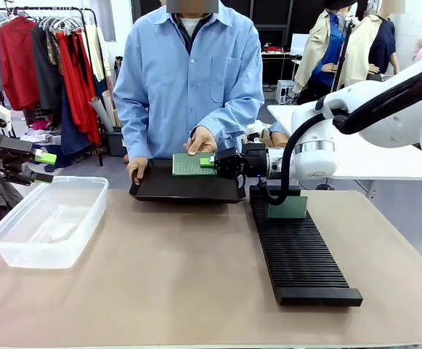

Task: Sort PCBs into racks and boxes based on the side picked up.
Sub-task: Pick up the Blank PCB handed by the Human.

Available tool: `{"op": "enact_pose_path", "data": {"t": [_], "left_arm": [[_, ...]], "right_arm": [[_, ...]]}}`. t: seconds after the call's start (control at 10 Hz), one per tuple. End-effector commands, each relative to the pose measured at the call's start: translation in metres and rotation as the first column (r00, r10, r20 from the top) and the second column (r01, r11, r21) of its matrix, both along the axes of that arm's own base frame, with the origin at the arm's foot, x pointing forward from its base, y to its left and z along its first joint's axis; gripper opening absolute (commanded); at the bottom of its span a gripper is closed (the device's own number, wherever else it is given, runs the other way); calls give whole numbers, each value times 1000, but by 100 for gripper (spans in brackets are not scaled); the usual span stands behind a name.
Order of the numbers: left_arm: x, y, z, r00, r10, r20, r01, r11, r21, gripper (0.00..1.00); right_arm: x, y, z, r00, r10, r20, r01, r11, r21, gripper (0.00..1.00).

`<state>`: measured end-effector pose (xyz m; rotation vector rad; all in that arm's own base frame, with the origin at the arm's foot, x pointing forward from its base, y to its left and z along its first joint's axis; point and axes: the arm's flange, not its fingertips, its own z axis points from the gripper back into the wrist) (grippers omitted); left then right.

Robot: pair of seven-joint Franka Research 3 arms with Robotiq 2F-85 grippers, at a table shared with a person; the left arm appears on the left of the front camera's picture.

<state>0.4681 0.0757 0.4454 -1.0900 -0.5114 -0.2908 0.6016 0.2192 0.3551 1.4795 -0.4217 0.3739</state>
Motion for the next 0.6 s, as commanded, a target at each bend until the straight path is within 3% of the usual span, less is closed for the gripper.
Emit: {"op": "enact_pose_path", "data": {"t": [0.0, 0.1, 0.5], "left_arm": [[-1, 0, 2, 1000, -2, 0, 2, 1000, -1, 100], [-1, 0, 2, 1000, -2, 0, 2, 1000, -1, 100], [-1, 0, 2, 1000, -2, 0, 2, 1000, -1, 100]], "right_arm": [[3, 10, 1, 999, -36, 26, 35, 999, 15, 12], [3, 11, 0, 999, -35, 26, 34, 999, 13, 0], [2, 11, -1, 1000, -21, 17, 21, 1000, 11, 0]]}}
